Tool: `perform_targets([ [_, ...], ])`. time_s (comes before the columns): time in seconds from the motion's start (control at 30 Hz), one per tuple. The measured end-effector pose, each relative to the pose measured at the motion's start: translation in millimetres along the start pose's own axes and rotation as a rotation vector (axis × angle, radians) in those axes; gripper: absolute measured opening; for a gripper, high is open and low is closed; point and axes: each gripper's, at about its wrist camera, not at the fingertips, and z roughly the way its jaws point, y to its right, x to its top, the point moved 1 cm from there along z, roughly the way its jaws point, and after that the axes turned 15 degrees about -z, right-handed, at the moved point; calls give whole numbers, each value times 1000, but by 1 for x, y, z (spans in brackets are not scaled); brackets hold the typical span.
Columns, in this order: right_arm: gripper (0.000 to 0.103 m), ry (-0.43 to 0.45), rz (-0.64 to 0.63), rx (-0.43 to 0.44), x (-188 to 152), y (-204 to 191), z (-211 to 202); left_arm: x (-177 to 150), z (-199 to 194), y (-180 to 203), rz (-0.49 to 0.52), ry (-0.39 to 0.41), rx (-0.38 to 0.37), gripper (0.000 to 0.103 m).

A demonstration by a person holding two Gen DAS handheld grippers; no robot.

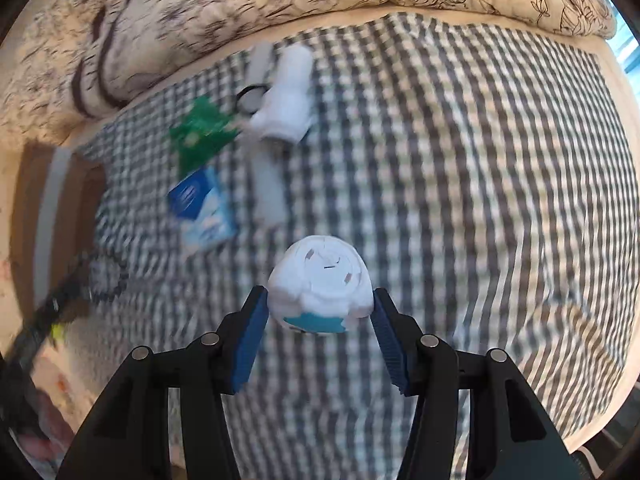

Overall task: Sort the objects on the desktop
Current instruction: 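Carry the bracelet and white figurine into the cardboard box and release both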

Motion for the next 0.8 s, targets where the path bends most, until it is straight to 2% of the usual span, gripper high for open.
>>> perform_targets([
  [0.2,53,1,-60,64,-18,-44,-15,27,-57,-15,0,116,-4,12],
  [0.47,53,108,-199,116,6,-138,-63,78,-118,-75,-65,254,19,12],
  [0.63,53,166,-299,159,34,-221,-80,100,-127,-128,-101,253,41,12],
  [0.8,53,210,-349,198,73,-301,-83,113,-112,-163,-78,209,55,12],
])
